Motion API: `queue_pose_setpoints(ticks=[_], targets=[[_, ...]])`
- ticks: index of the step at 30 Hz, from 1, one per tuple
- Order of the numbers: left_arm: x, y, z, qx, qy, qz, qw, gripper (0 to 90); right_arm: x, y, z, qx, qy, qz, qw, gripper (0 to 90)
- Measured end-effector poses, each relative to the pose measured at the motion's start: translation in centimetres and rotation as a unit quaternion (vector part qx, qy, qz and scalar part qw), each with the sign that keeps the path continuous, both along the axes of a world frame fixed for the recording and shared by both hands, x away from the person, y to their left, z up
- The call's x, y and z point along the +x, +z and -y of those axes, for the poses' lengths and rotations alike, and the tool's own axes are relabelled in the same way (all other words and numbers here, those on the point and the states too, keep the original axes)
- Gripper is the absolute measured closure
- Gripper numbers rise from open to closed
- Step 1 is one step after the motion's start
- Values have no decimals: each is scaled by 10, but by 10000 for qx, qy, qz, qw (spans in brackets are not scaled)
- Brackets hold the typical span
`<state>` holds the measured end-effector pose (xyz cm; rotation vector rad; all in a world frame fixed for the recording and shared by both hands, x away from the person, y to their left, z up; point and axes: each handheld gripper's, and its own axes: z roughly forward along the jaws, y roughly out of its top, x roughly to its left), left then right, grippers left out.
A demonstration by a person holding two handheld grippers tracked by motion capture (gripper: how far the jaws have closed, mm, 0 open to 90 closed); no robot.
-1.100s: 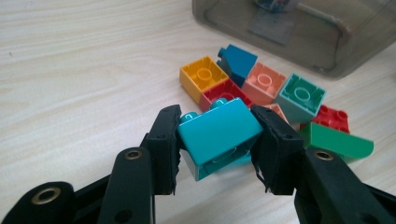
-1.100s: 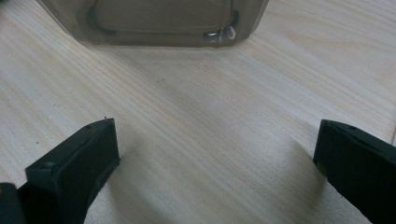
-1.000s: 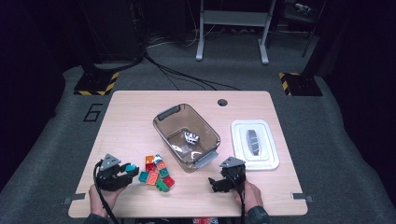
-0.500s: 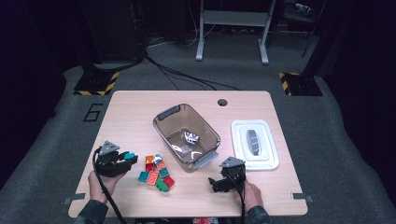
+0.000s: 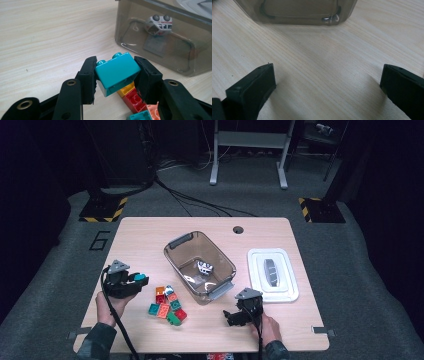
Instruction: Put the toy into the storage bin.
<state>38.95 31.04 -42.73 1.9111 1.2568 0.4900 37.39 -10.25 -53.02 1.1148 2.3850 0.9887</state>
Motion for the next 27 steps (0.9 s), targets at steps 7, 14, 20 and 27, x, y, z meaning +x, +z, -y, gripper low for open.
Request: queue_pose_setpoints(ticks=[7, 14, 20, 27], targets=[[10, 13, 2, 57, -57, 46, 10000, 549, 0, 0, 0, 0, -4, 1, 10000, 0], [19, 29, 2, 44, -62, 103, 9999, 549, 0, 0, 0, -5, 2, 2, 10000, 0], [27, 39, 5, 57, -75, 195, 9998, 549, 0, 0, 0, -6, 4, 1, 10000, 0], [36, 54, 15, 136, -193, 279, 9993, 549, 0, 0, 0, -5, 4, 1, 10000, 0]])
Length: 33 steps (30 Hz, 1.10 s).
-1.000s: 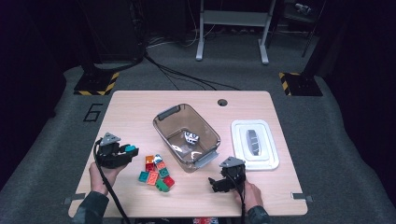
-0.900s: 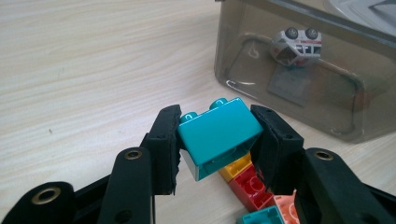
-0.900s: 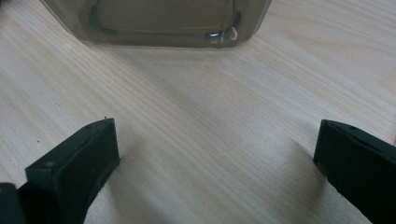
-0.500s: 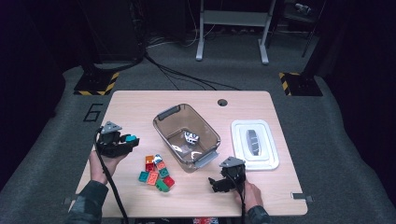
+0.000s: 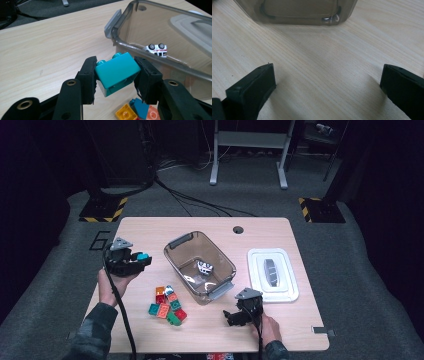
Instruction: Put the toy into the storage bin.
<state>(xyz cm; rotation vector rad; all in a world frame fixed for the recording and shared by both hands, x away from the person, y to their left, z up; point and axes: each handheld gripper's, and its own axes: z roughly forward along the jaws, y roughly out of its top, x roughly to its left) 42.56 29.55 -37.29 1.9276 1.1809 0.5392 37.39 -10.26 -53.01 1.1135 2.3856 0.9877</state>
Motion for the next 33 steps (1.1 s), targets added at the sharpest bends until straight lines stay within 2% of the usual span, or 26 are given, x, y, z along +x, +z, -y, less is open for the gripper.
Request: queue_pose_setpoints(ticks=[10, 15, 23, 26, 29, 33], targets=[[16, 22, 19, 124, -164, 87, 9998, 549, 0, 0, 0, -4, 4, 2, 10000, 0], [24, 25, 30, 130, -247, 83, 9996, 549, 0, 0, 1, -35, 36, 13, 10000, 0], [38, 17, 54, 202, -524, -88, 9984, 548, 0, 0, 1, -36, 38, 14, 10000, 0], [43, 11, 63, 284, -693, -173, 9970, 549, 0, 0, 1, -34, 38, 13, 10000, 0], [47, 5, 72, 151, -923, -296, 9952, 548, 0, 0, 1, -35, 38, 13, 10000, 0], [51, -5, 82, 234, -1064, -466, 9930, 547, 0, 0, 1, -34, 36, 10, 10000, 0]])
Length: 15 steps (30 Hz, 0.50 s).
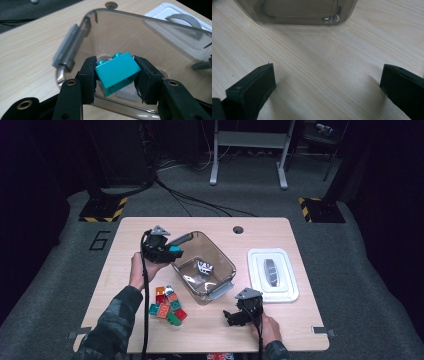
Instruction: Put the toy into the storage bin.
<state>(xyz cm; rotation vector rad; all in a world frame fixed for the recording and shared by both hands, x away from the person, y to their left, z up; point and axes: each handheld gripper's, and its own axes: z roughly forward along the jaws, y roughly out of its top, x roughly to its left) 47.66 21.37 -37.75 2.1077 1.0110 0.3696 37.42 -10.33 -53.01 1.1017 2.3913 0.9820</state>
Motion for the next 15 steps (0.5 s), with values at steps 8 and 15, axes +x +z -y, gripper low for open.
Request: queue_pose_setpoints(ticks=[8, 15], targets=[[0, -14, 5, 138, -92, -275, 9995, 546, 0, 0, 0, -2, 1, 3, 10000, 0], [-1, -16, 4, 173, -105, -317, 9993, 530, 0, 0, 0, -2, 1, 4, 10000, 0]])
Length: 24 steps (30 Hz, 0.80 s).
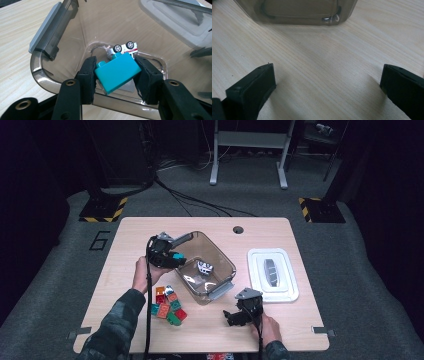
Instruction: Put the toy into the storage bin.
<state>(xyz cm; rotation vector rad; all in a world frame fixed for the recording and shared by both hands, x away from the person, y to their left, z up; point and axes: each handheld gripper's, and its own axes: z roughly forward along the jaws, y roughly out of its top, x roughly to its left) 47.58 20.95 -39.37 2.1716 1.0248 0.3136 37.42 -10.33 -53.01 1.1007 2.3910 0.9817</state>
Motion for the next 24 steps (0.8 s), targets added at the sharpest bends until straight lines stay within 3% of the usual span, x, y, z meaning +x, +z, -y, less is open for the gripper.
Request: queue_pose_setpoints(ticks=[4, 8, 12, 19, 24], targets=[[-3, 2, -2, -37, -10, -22, 10000, 425, 0, 0, 0, 0, 0, -2, 10000, 0], [-10, 7, -9, -86, 33, 73, 9999, 293, 0, 0, 0, 0, 0, -1, 10000, 0], [-20, 13, -23, -109, 149, 178, 9997, 216, 0, 0, 0, 2, -1, -2, 10000, 0], [-39, 15, -50, -115, 330, 300, 9989, 148, 0, 0, 0, 1, 1, 1, 10000, 0], [-53, 6, -62, -178, 522, 321, 9980, 105, 0, 0, 0, 1, 0, -3, 10000, 0]])
